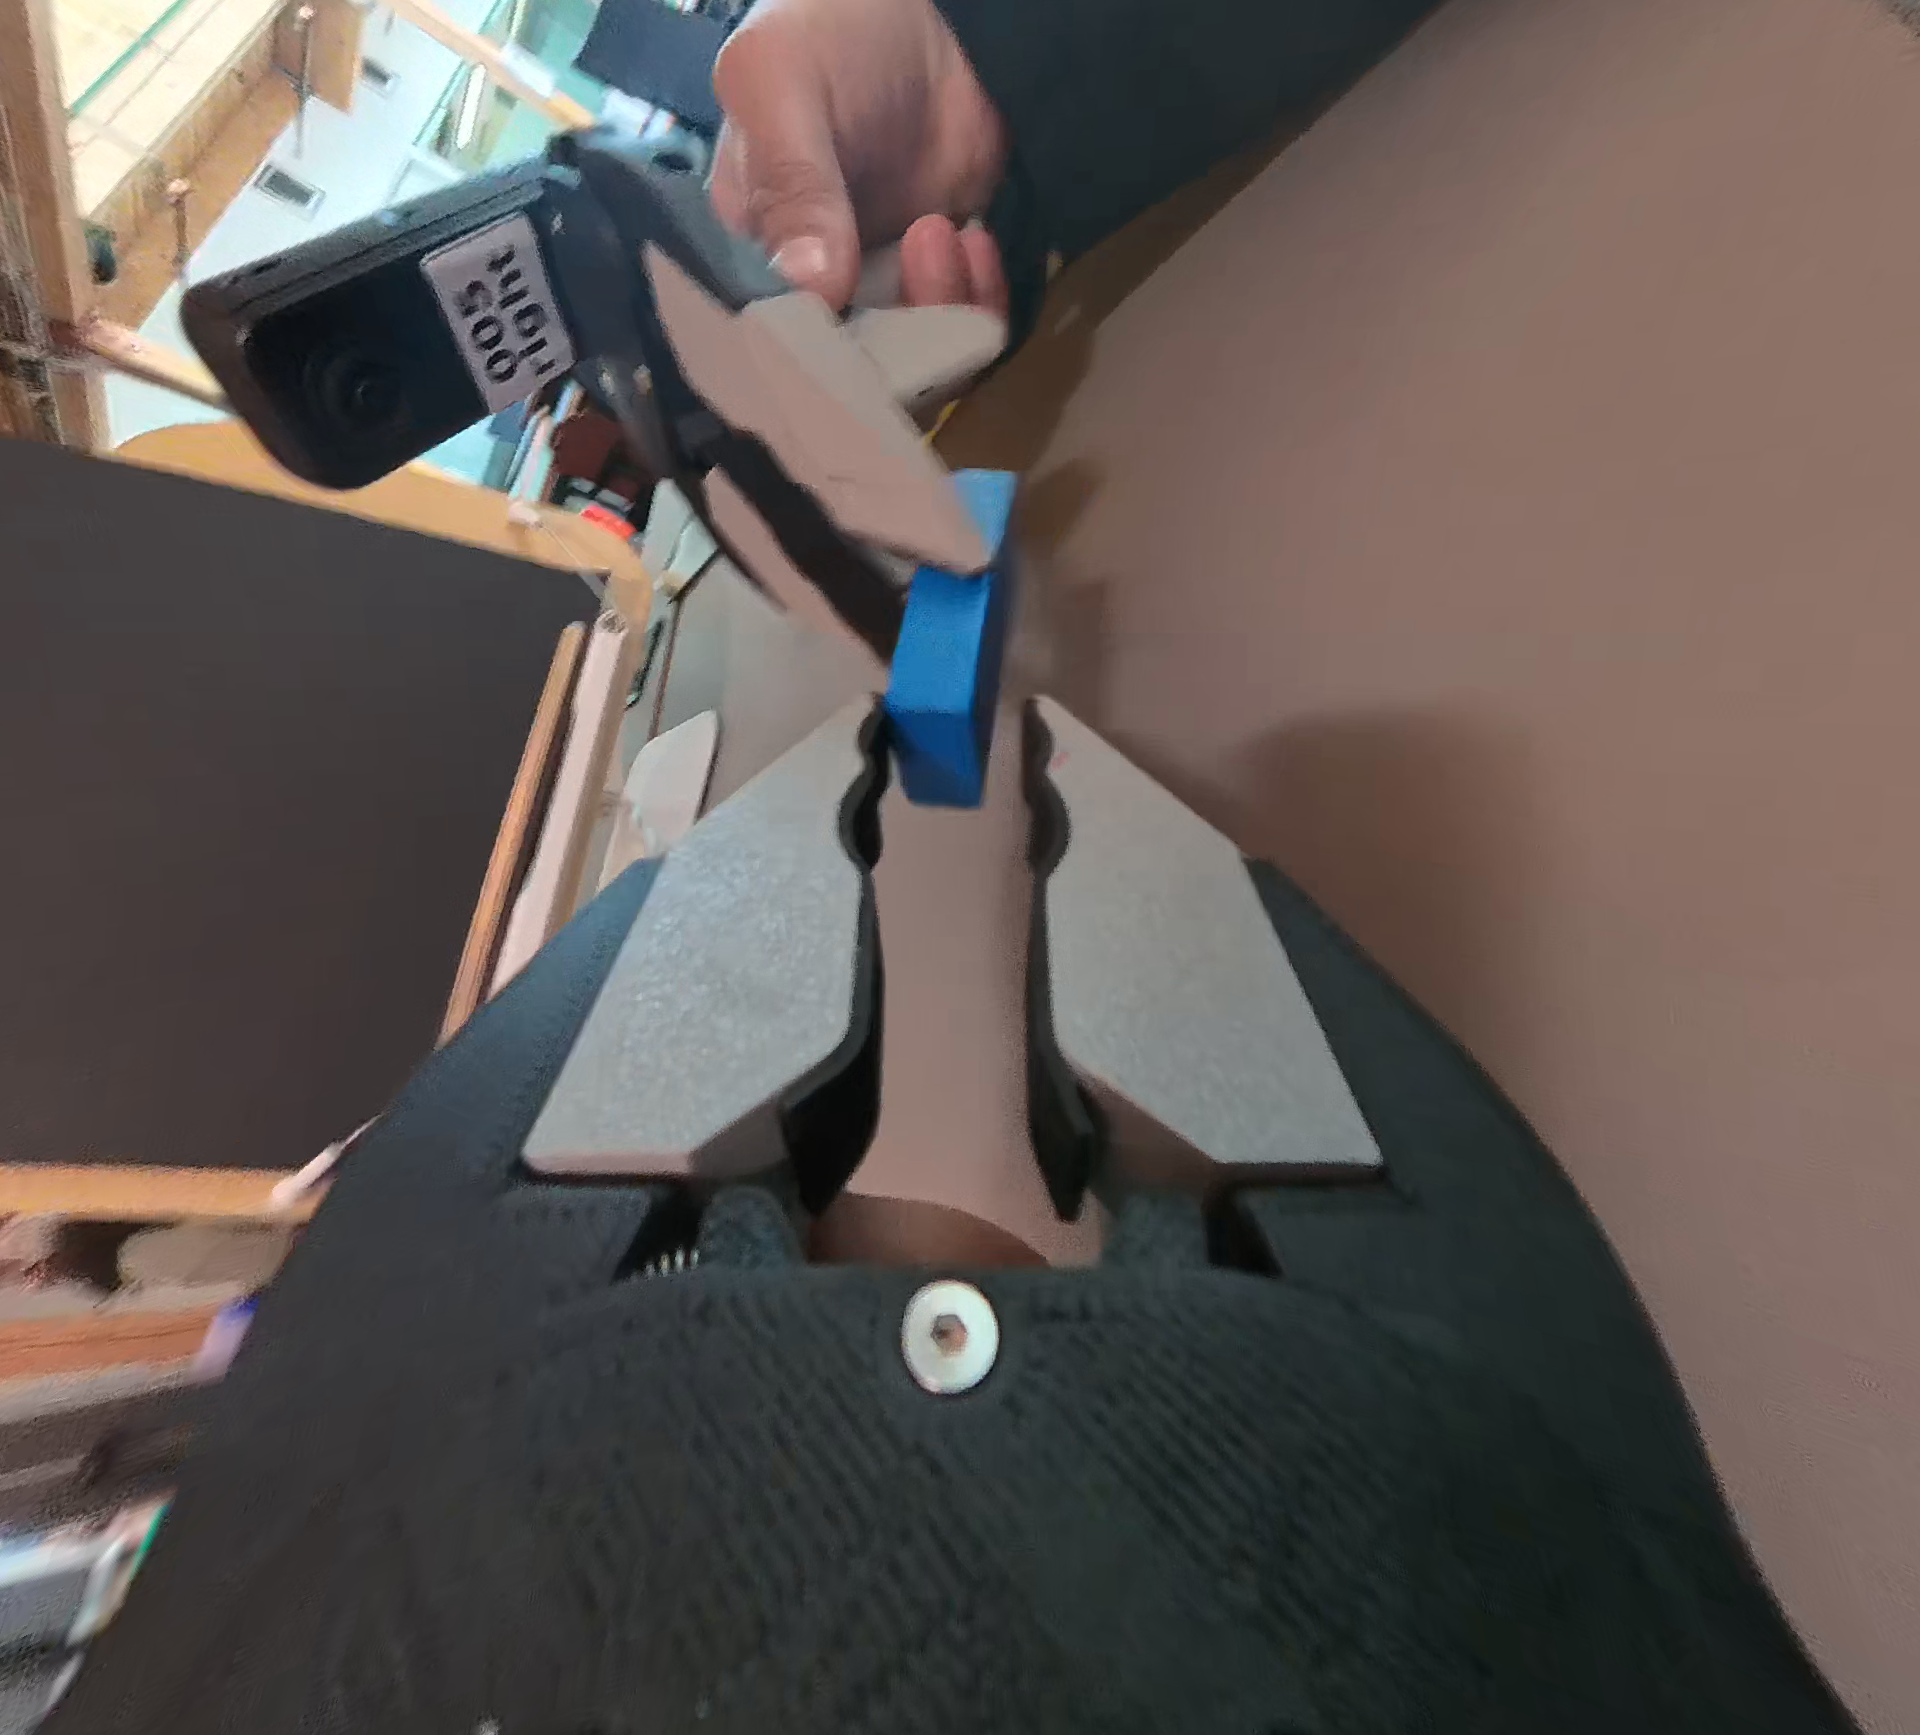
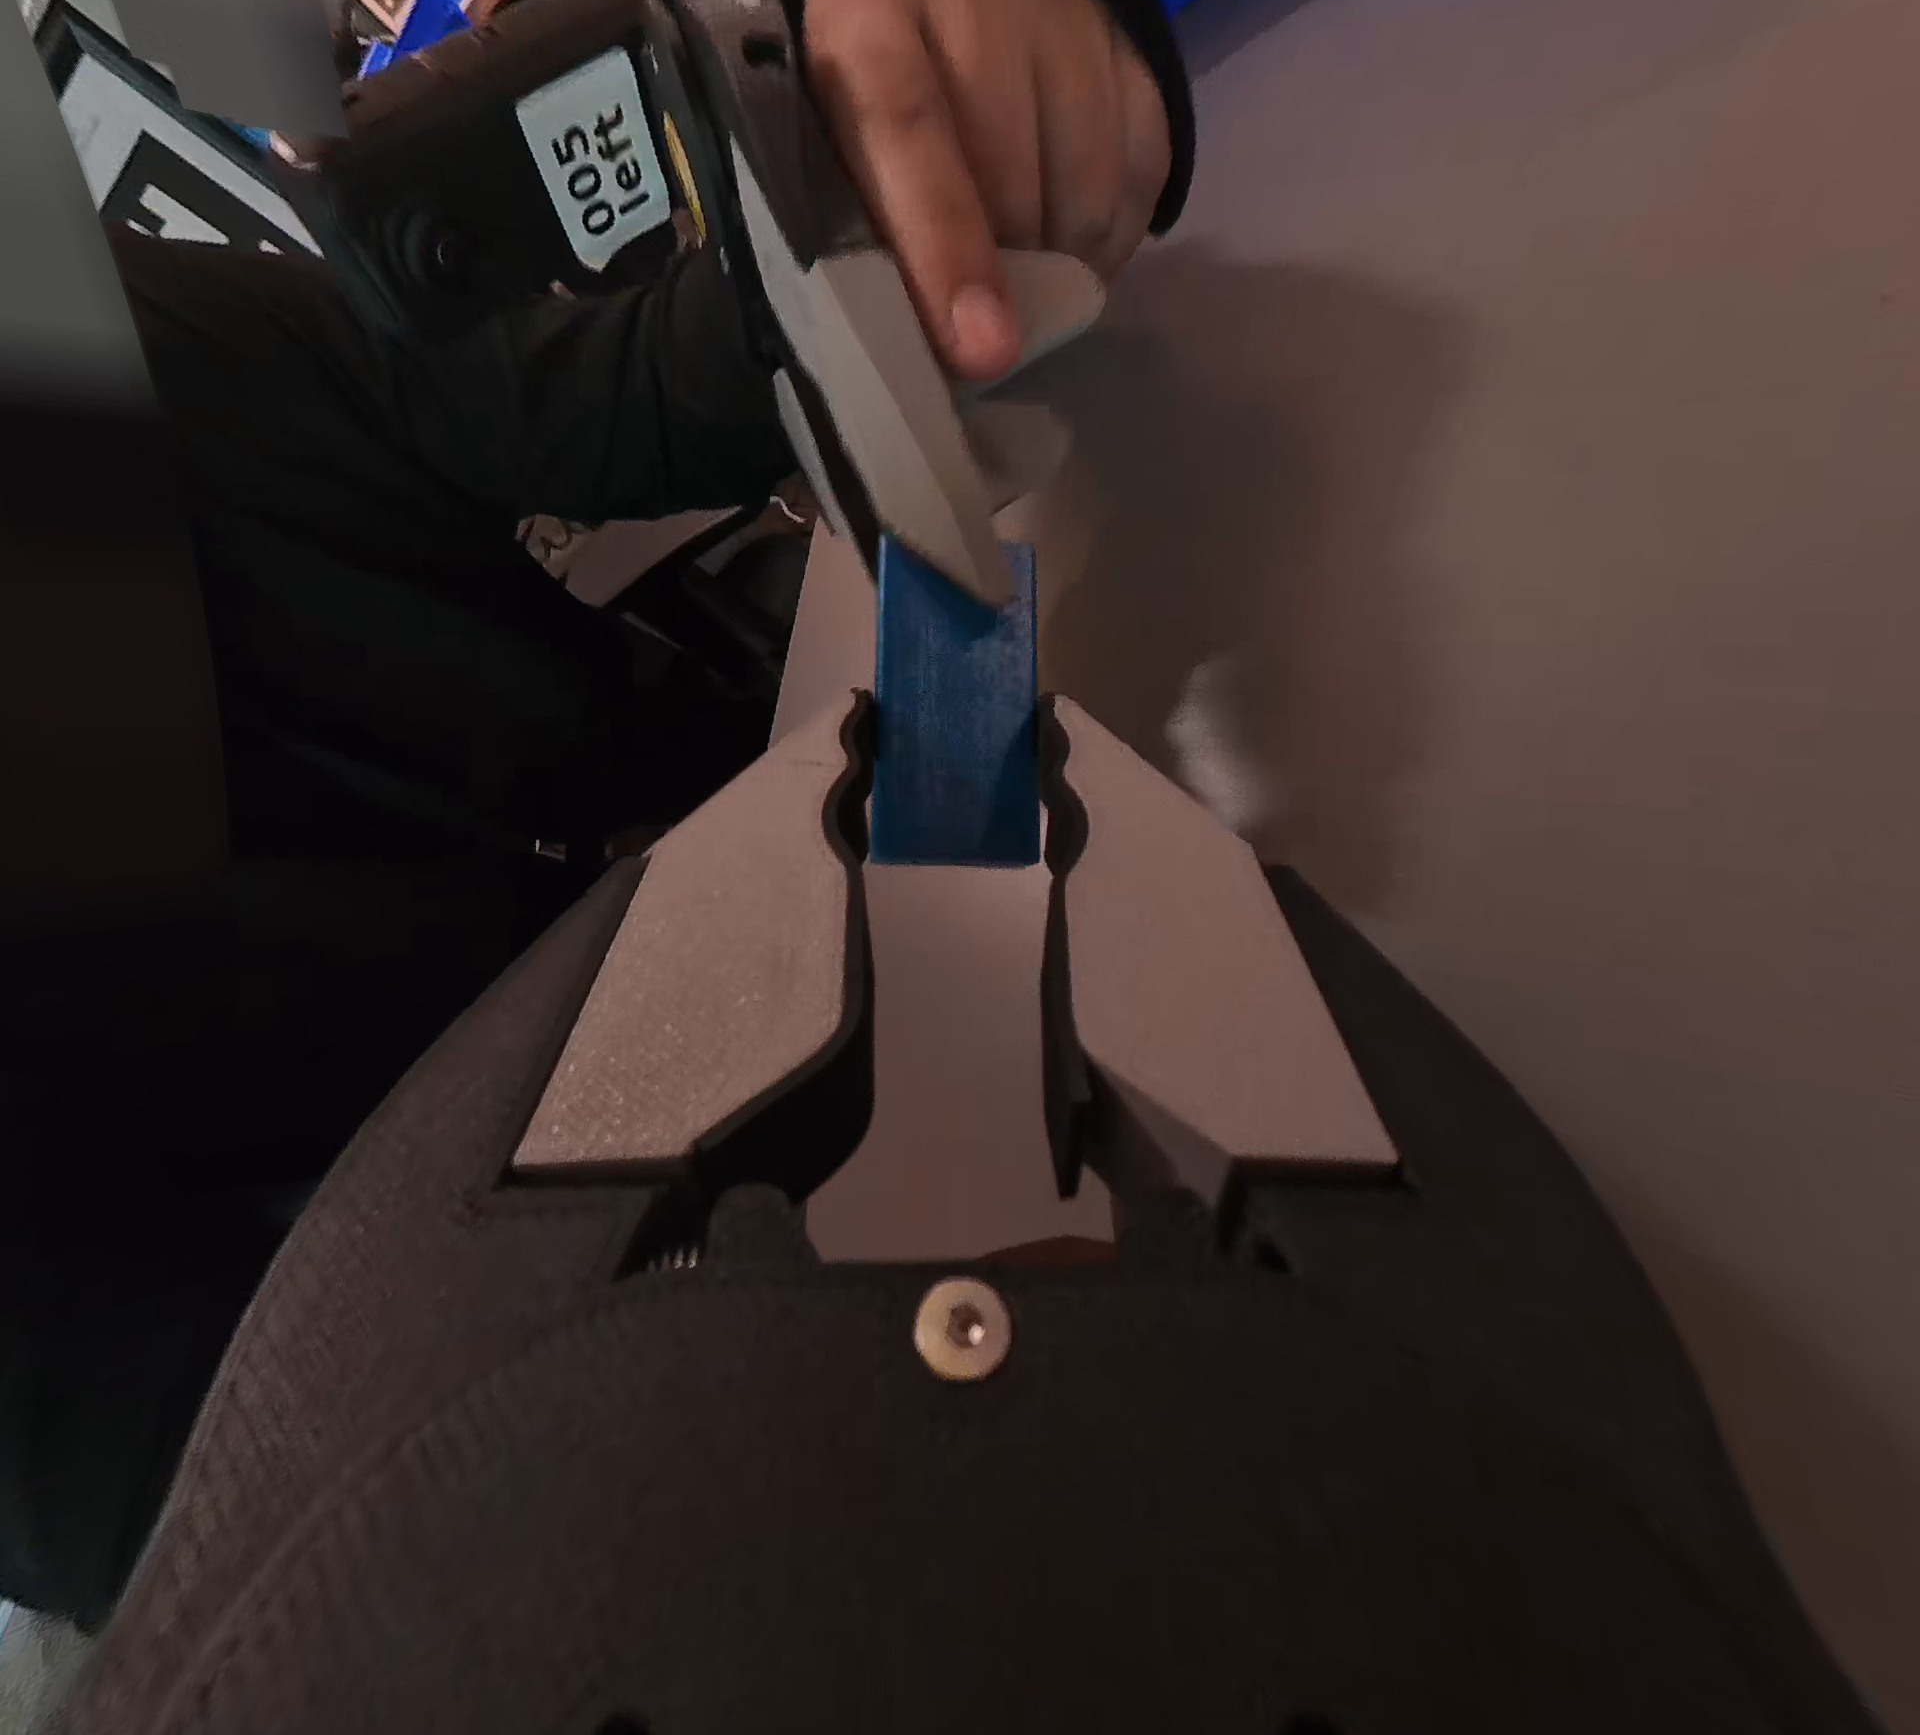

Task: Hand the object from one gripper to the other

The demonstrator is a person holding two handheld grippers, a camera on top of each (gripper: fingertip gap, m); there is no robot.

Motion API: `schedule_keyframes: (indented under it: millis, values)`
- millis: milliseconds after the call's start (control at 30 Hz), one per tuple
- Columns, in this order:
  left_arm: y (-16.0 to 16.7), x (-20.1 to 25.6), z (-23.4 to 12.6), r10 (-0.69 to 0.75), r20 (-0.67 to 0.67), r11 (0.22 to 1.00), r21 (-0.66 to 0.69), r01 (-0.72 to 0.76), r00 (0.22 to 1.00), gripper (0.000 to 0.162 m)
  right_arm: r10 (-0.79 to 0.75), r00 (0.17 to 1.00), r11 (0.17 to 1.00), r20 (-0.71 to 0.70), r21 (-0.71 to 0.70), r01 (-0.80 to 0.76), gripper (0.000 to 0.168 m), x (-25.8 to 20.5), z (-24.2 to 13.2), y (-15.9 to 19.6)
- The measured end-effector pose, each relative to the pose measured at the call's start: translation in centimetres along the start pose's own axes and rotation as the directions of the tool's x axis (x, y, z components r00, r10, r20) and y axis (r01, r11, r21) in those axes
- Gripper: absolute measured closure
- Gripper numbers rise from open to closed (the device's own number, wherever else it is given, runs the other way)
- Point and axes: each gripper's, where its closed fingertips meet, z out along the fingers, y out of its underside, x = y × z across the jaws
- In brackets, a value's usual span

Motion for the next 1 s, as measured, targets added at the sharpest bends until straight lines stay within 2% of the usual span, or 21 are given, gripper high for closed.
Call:
schedule_keyframes:
  millis: [67, 267, 333, 367, 400, 533, 667, 733, 767, 867, 1000]
  values:
    - [-0.7, 1.0, 0.3, -0.001, -0.046, 1.000, 0.028, 0.002, 0.999, 0.142, 0.027, 0.999, 0.999, 0.025, 0.032, -0.027, 0.142, -0.1, -0.3, -0.4]
    - [0.0, 0.6, 0.8, 0.041, -0.004, 0.999, -0.005, -0.041, 0.999, 0.140, 0.023, 1.000, 0.998, -0.005, 0.051, -0.023, 0.142, 0.5, -0.2, -0.6]
    - [0.0, -0.2, 0.9, 0.057, 0.040, 0.998, -0.010, -0.057, 0.998, 0.134, 0.024, 1.000, 0.997, -0.001, 0.068, -0.024, 0.142, 0.5, -0.2, -1.0]
    - [0.1, -0.6, 0.9, 0.058, 0.062, 0.998, -0.019, -0.057, 0.996, 0.135, 0.024, 1.000, 0.996, -0.006, 0.085, -0.023, 0.142, 0.6, -0.4, -1.2]
    - [0.2, -1.4, 0.8, 0.051, 0.104, 0.998, -0.026, -0.049, 0.993, 0.145, 0.017, 1.000, 0.994, -0.008, 0.107, -0.016, 0.143, 0.6, -0.6, -1.6]
    - [0.0, -3.1, 0.4, -0.051, 0.141, 0.999, -0.003, 0.052, 0.989, 0.148, -0.033, 0.999, 0.978, -0.032, 0.207, 0.039, 0.143, 0.3, -1.4, -3.5]
    - [0.1, -6.2, -0.5, -0.212, 0.255, 0.977, 0.074, 0.199, 0.944, 0.148, -0.100, 0.983, 0.910, -0.151, 0.385, 0.152, 0.137, 0.5, -4.2, -6.6]
    - [0.3, -7.9, -1.0, -0.348, 0.293, 0.937, 0.143, 0.319, 0.891, 0.148, -0.126, 0.966, 0.860, -0.227, 0.461, 0.220, 0.133, 0.5, -5.8, -7.9]
    - [0.4, -8.2, -1.1, -0.428, 0.269, 0.902, 0.185, 0.389, 0.863, 0.148, -0.134, 0.959, 0.838, -0.250, 0.488, 0.244, 0.129, 0.4, -6.4, -8.3]
    - [1.5, -9.3, -1.1, -0.652, 0.205, 0.756, 0.253, 0.604, 0.730, 0.148, -0.173, 0.958, 0.807, -0.230, 0.524, 0.271, 0.125, -0.7, -6.8, -8.9]
    - [0.9, -9.5, -1.6, -0.819, 0.004, 0.543, 0.331, 0.772, 0.574, 0.149, -0.199, 0.929, 0.820, -0.312, 0.466, 0.333, 0.118, 0.0, -6.0, -8.8]
